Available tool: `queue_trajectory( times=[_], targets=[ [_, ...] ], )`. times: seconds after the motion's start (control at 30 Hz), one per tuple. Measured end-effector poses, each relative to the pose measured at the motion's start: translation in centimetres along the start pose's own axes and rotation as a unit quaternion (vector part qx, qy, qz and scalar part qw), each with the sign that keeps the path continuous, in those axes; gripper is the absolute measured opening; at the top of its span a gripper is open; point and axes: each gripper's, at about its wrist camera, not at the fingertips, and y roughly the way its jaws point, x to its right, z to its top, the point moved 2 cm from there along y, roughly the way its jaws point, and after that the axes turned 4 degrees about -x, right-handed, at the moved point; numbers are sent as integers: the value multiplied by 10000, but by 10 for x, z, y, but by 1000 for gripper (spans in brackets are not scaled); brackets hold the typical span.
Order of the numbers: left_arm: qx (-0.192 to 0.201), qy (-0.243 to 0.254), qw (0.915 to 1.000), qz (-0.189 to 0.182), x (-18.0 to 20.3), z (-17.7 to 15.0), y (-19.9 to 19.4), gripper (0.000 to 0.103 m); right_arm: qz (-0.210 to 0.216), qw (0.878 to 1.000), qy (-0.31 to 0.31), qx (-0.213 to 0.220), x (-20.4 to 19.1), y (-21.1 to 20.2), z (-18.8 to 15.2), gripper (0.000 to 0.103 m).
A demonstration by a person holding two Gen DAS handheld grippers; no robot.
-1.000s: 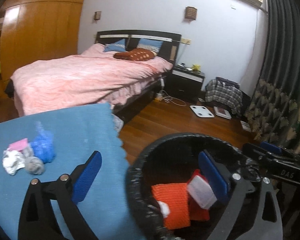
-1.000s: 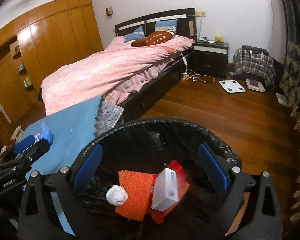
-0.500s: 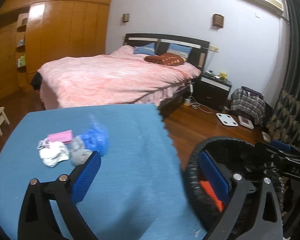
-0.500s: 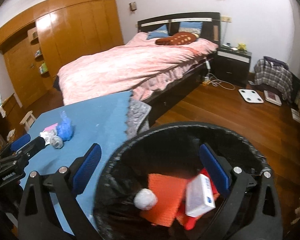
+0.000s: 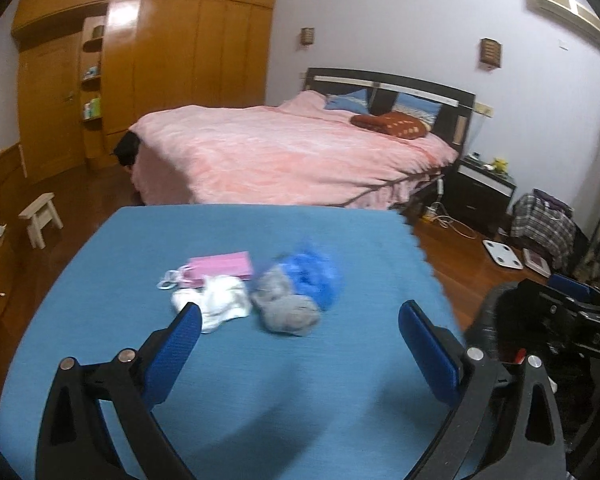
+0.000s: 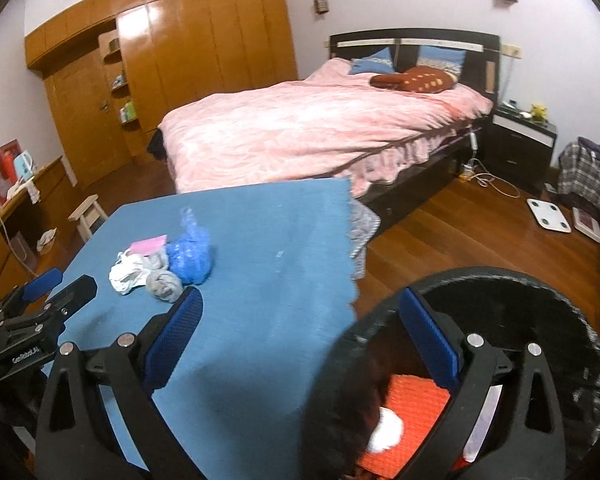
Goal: Collect trash
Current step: 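Move both tools back from the bin to the table, then grasp the white tissue with left tool while right tool grasps the blue plastic bag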
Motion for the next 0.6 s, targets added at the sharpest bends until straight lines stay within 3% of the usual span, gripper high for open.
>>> queue_trajectory(
  times=[0.3,0.6],
  targets=[
    [-44,-151,9989,434,-47,-2,33,97,93,9997,-187,-94,-33,42,5,96],
    [-484,-279,9968,577,-75,-5,84,90,129,9991,-376,-158,-51,76,13,96]
  ],
)
